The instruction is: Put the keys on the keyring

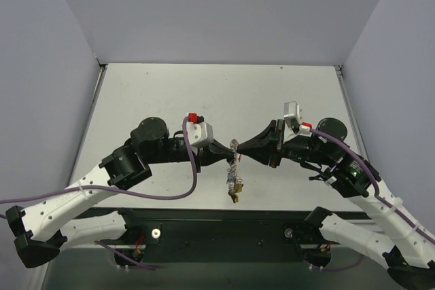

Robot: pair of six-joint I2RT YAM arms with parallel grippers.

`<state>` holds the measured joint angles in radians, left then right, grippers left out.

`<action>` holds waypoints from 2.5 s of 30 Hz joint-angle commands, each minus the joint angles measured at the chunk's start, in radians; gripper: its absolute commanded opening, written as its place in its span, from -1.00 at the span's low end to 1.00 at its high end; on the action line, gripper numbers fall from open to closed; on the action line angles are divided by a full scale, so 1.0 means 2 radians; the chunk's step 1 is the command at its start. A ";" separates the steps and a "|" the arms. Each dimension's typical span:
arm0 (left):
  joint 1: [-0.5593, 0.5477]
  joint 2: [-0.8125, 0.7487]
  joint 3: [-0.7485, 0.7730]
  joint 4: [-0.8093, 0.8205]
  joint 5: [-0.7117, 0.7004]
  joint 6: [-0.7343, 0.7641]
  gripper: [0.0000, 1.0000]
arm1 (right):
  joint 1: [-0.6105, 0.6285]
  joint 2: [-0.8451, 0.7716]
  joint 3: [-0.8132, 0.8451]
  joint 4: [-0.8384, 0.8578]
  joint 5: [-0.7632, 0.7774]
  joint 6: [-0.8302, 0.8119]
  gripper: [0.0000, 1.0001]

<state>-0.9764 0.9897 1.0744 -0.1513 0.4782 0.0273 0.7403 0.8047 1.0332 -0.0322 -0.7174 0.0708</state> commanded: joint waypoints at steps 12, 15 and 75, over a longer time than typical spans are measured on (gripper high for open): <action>0.000 -0.047 -0.025 0.091 -0.008 -0.007 -1.00 | -0.001 -0.007 -0.010 0.058 0.039 0.022 -1.00; 0.000 -0.052 -0.027 0.099 -0.010 -0.008 -1.00 | -0.002 -0.007 -0.011 0.058 0.042 0.024 -1.00; 0.007 0.184 -0.069 0.348 -0.235 -0.058 -1.00 | -0.030 -0.089 -0.089 -0.025 0.133 0.015 0.93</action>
<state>-0.9642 1.2648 0.8997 0.3126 0.1604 -0.0917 0.6914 0.6567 0.8654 -0.0929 -0.4843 0.1005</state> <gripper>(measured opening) 0.026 0.964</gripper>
